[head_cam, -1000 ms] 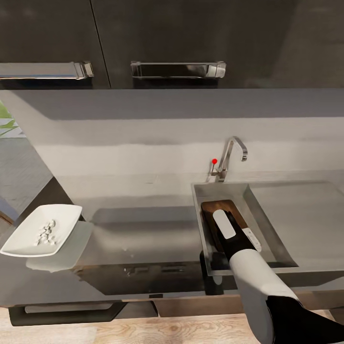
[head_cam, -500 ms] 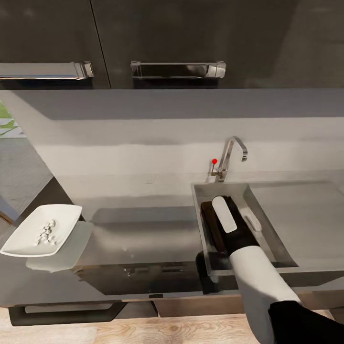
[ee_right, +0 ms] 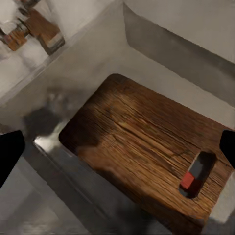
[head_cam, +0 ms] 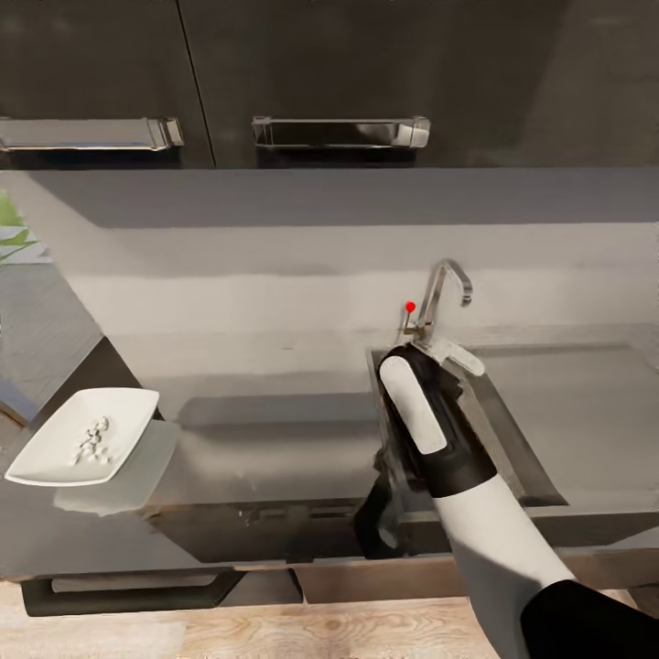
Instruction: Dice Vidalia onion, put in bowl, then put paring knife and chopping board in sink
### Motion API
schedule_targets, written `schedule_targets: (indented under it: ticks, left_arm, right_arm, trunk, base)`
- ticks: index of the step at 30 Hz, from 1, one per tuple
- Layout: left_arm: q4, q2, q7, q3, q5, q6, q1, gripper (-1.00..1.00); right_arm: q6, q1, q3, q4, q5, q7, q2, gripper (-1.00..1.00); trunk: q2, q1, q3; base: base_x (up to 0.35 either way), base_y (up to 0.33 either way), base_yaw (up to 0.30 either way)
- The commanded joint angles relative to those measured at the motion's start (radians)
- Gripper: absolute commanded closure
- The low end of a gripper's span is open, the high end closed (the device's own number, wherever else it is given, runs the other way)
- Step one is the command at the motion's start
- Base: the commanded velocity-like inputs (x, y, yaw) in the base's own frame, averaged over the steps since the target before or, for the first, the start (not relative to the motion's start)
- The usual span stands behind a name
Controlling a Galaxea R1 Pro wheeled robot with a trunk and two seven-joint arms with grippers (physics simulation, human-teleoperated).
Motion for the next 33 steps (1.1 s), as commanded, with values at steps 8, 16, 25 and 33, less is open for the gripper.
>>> schedule_targets:
  ticks: [8, 16, 25, 33]
  left_arm:
    - [0.005, -0.003, 0.001, 0.004, 0.003, -0.008, -0.001, -1.0]
    - [0.005, -0.003, 0.001, 0.004, 0.003, -0.008, -0.001, -1.0]
    - [0.005, -0.003, 0.001, 0.004, 0.003, -0.008, -0.001, -1.0]
    - [0.005, -0.003, 0.001, 0.004, 0.003, -0.008, -0.001, -1.0]
  right_arm:
    - [0.063, -0.001, 0.15, 0.0, -0.005, 0.109, 0.0, -1.0]
    - [0.065, -0.001, 0.156, 0.006, -0.002, 0.134, 0.0, -1.0]
    - [0.059, 0.002, 0.156, 0.009, 0.004, 0.165, 0.0, -1.0]
    - [0.058, 0.005, 0.156, 0.009, 0.004, 0.166, 0.0, -1.0]
  trunk:
    - [-0.002, 0.0, -0.002]
    - [-0.002, 0.0, -0.002]
    - [-0.002, 0.0, 0.0]
    - [-0.002, 0.0, 0.012]
  base:
    - [-0.304, 0.0, 0.0]
    - [-0.325, 0.0, 0.0]
    - [-0.317, 0.094, 0.0]
    - [-0.287, 0.185, 0.0]
